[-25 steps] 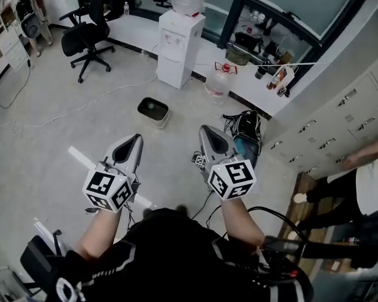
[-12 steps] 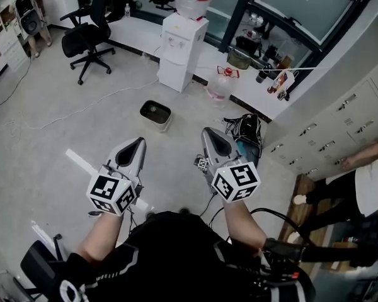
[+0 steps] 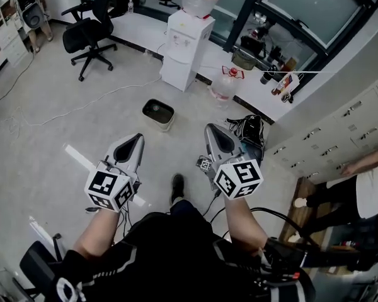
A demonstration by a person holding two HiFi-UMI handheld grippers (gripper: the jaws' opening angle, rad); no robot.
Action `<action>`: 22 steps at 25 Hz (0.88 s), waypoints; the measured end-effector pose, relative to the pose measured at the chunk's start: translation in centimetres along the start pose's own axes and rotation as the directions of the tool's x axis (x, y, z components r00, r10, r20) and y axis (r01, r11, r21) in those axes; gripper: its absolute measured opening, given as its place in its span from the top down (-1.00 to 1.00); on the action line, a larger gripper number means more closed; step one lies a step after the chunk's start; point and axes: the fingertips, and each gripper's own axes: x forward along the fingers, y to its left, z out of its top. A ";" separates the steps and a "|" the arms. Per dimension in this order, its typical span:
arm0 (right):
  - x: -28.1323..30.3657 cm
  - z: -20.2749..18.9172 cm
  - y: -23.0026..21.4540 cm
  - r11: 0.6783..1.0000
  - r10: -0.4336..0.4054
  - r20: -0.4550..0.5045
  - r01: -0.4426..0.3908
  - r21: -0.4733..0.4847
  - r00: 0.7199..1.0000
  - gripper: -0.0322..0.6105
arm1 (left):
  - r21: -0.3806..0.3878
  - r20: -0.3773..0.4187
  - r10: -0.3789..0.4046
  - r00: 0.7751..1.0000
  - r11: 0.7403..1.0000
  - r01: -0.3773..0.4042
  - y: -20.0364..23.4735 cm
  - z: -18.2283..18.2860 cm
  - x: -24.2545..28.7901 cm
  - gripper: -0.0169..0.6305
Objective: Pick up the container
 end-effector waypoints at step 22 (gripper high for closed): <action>15.1 0.4 -15.0 0.993 0.116 -0.004 -0.116 0.025 0.993 0.87 | 0.010 -0.056 0.095 0.994 0.995 -0.094 6.9 1.4 20.4 0.92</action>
